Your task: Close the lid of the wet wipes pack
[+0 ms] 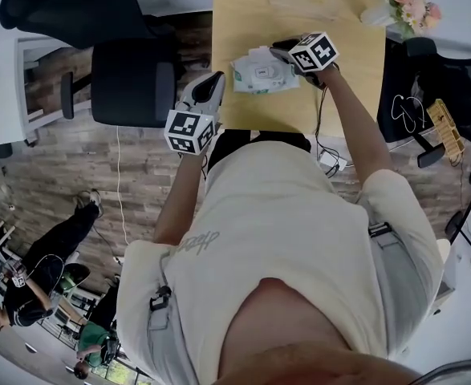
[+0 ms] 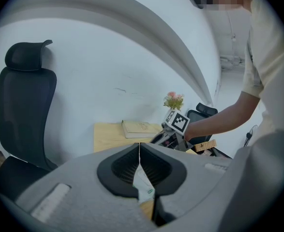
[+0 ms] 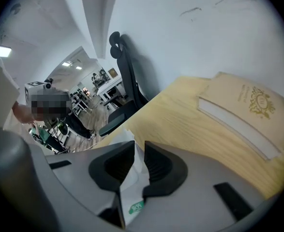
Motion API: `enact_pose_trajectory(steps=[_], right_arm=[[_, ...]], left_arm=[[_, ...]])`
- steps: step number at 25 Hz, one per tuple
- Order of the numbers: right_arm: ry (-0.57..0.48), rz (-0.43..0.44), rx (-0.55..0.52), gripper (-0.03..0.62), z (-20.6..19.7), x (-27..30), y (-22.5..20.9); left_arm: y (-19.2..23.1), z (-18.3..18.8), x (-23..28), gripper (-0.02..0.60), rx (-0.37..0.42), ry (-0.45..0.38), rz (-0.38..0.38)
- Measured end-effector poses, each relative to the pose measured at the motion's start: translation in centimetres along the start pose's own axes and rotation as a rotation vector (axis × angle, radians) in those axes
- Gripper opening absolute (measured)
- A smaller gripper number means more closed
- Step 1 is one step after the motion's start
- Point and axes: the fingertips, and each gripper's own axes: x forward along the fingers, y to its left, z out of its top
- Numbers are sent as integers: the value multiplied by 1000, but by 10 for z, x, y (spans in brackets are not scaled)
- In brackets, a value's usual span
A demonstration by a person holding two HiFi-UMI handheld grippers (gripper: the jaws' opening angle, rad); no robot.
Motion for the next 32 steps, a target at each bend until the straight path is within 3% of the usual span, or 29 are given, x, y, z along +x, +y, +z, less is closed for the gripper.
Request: enact_pose_trajectory(steps=[14,22,32], right_arm=[[-43,-38,-13,66,-19,-19,43],[-25,-54,-95,67,-34,-19,61],[-22,-65,31,66,-59,-9,62]], left_arm=[[-8,-8,-21,17,4,-30,-32],[-12,-12,-26,17,-4,-40,-53],[-13,-18,-33,17,-25,-39,-56]])
